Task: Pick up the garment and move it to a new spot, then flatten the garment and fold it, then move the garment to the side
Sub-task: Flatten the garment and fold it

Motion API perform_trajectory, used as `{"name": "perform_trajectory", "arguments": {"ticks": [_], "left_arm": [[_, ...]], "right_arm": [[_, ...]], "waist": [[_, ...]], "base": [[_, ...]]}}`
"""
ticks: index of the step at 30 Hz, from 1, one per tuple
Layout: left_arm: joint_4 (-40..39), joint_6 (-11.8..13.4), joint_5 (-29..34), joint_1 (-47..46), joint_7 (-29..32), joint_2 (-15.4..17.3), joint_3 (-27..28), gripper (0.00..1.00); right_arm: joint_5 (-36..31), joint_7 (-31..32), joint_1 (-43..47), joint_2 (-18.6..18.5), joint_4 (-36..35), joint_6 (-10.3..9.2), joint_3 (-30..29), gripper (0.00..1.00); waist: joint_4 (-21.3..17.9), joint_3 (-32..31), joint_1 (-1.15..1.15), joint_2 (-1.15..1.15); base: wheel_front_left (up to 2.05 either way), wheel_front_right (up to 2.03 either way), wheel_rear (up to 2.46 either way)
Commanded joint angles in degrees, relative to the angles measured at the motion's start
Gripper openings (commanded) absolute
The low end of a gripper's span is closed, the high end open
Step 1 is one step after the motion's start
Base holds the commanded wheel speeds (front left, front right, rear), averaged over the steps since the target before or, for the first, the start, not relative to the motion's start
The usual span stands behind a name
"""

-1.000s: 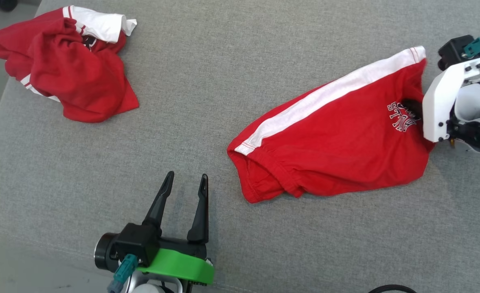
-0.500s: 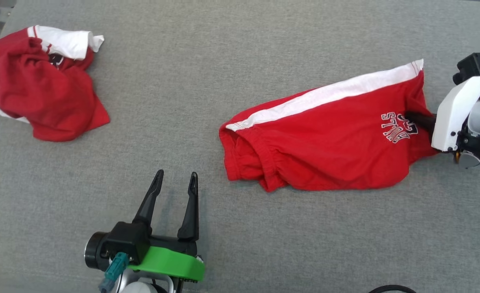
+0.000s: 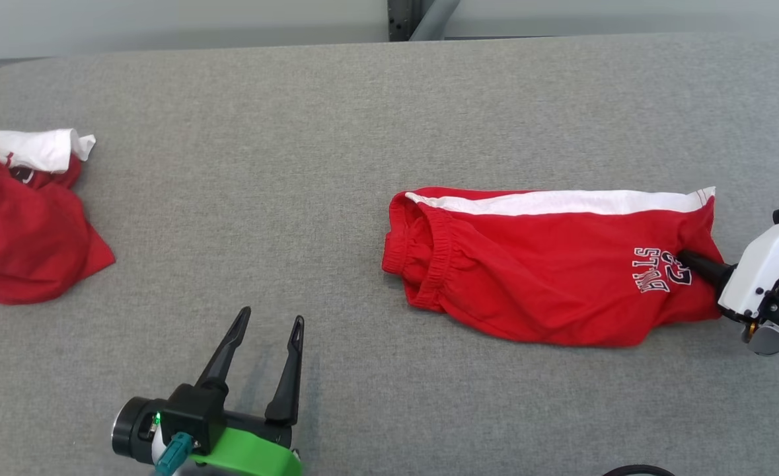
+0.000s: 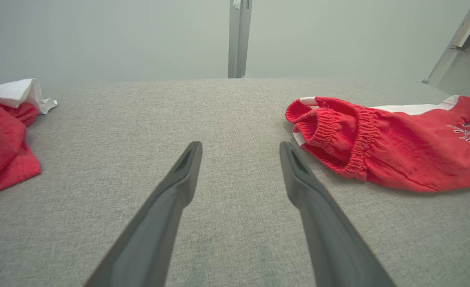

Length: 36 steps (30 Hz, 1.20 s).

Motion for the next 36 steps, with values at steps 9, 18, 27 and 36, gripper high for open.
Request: {"name": "perform_trajectory", "arguments": {"ticks": [9, 18, 27, 36], "left_arm": [[1.2, -1.4, -0.3, 1.4, 0.2, 0.4, -1.3, 1.0], [1.3, -1.2, -1.0, 2.1, 0.2, -0.1, -2.3, 1.0], [1.5, -0.7, -1.6, 3.1, 0.2, 0.0, -2.3, 1.0], [1.5, -0.5, -2.0, 3.4, 0.5, 0.4, -2.6, 1.0]], "right_arm": [[2.0, -5.3, 3.3, -1.3, 6.4, -0.07, -2.4, 0.0], [-2.0, -10.7, -0.7, -3.6, 4.8, -0.03, -3.4, 0.0], [-8.2, -8.4, -1.8, -2.4, -14.3, -0.03, 0.8, 0.0], [-14.3, -9.0, -2.0, 9.6, -8.6, -0.03, 1.9, 0.0]], "waist": [[-1.8, -1.8, 0.0, 0.0], [0.6, -1.5, 0.0, 0.0], [0.9, -3.0, 0.0, 0.0], [-0.5, -3.0, 0.0, 0.0]], "base": [[0.0, 0.0, 0.0], [0.0, 0.0, 0.0], [0.0, 0.0, 0.0], [0.0, 0.0, 0.0]]}}
